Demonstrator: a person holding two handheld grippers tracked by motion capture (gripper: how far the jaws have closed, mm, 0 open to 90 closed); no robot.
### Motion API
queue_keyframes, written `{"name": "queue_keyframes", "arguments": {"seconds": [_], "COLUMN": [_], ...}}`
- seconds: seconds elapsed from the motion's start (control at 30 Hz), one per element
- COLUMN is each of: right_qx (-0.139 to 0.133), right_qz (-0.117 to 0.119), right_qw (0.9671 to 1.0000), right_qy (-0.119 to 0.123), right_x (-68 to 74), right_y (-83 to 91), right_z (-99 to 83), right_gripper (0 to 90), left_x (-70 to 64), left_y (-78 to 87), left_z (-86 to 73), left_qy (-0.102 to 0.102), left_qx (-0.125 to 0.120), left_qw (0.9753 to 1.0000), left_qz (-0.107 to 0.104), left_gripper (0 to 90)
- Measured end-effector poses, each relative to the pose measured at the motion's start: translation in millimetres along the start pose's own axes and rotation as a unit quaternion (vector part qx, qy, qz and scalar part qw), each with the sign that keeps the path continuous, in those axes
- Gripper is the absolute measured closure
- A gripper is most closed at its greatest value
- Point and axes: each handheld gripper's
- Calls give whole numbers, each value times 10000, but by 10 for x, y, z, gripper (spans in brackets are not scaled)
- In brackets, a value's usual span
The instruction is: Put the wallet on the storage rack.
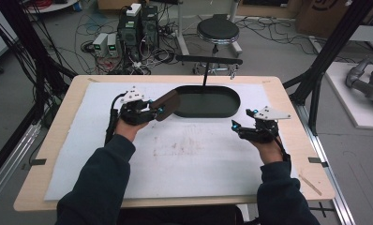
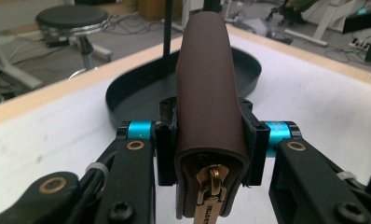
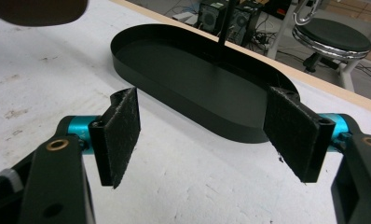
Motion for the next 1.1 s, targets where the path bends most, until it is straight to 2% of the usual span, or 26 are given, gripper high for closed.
{"name": "queue_keyframes", "arguments": {"seconds": [0.13,0.27,0.4,0.47,0.67,0.8,0.97,1.1], "right_qx": [-20,-11,-1,-17,9,-15,-23,8], "right_qz": [-1,-19,-34,-37,-63,-114,-129,-122], "right_qw": [10000,10000,9999,9999,9999,9998,9998,9998], "right_qy": [-44,-78,-145,-121,-148,-143,-160,-142], "right_x": [-41,-80,-111,-123,-128,-146,-154,-160], "right_y": [12,22,26,28,37,72,95,89], "right_z": [-14,-33,-52,-58,-74,-87,-107,-114], "right_gripper": [280,280,280,280,279,279,279,278], "left_x": [35,28,19,27,-18,-32,4,42], "left_y": [-221,-469,-748,-879,-1220,-1403,-1535,-1590], "left_z": [117,202,243,262,275,198,72,20], "left_qy": [39,-63,-78,-1,-1,143,553,674], "left_qx": [-4,56,197,247,371,489,592,693], "left_qw": [9999,9997,9994,9990,9981,9974,9944,9935], "left_qz": [-112,-208,-283,-374,-485,-519,-673,-595], "left_gripper": [649,648,645,645,640,639,640,640]}}
Point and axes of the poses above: each handheld gripper's, and its own axes: y roughly backward along the jaws, z roughly out of its top, x roughly to its left, and after that the axes turned 5 degrees about z, right-handed
